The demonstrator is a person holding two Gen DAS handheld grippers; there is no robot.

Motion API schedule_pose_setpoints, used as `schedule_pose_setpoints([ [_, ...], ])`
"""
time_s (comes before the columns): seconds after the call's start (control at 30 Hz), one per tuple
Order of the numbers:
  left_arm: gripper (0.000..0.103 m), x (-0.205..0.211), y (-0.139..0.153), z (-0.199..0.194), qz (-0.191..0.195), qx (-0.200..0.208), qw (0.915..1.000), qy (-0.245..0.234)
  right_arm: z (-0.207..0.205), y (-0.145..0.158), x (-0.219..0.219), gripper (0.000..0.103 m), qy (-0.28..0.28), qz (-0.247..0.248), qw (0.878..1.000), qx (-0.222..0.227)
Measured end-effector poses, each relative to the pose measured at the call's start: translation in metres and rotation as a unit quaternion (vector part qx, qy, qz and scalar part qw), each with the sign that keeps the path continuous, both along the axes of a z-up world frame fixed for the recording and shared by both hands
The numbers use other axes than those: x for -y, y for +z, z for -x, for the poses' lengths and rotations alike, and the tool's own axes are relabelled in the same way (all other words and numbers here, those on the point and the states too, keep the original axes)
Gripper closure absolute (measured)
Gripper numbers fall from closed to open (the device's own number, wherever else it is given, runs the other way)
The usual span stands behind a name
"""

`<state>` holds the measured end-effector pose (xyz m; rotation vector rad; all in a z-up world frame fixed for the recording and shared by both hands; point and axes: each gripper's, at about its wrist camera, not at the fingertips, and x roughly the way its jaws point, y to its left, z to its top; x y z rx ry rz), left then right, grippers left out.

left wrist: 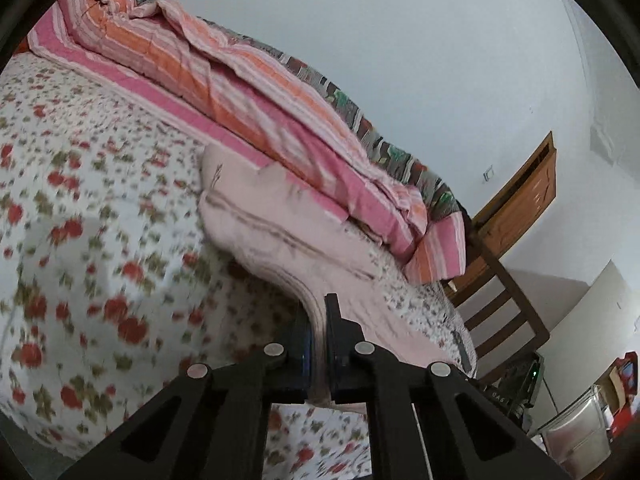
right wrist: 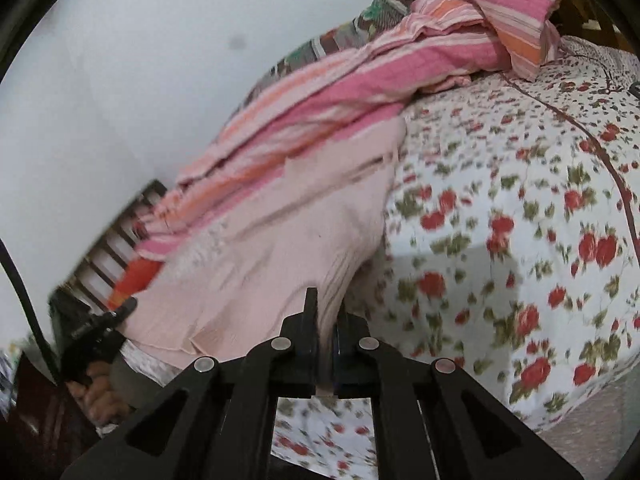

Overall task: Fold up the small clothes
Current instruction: 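Grasp the hem with both grippers and fold it up toward the collar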

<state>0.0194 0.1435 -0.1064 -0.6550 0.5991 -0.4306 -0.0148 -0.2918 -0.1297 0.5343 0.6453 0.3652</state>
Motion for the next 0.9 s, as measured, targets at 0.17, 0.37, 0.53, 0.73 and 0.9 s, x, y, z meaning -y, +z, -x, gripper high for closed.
schedule_pose_setpoints([
  [0.17, 0.097, 0.002, 0.018, -0.025, -0.005, 0.006, 0.9999, 0.009, -0.025, 0.027, -0.001, 0.098, -0.003, -0.018, 1.0, 0.015],
  [0.37, 0.097, 0.015, 0.034, -0.071, -0.07, 0.008, 0.9958, 0.059, -0.075, 0.051, 0.0, 0.098, -0.01, -0.026, 0.999, 0.02],
  [0.53, 0.097, 0.018, 0.036, -0.118, -0.079, 0.002, 0.9946, 0.068, -0.123, 0.059, -0.002, 0.098, -0.019, -0.027, 0.999, 0.017],
  [0.73, 0.097, 0.014, 0.027, -0.169, -0.067, -0.017, 0.995, 0.073, -0.176, 0.057, -0.002, 0.098, -0.018, -0.042, 0.999, 0.006],
  [0.9, 0.097, 0.009, 0.017, -0.207, -0.071, -0.032, 0.9936, 0.082, -0.222, 0.052, -0.005, 0.098, -0.016, -0.039, 0.999, -0.009],
])
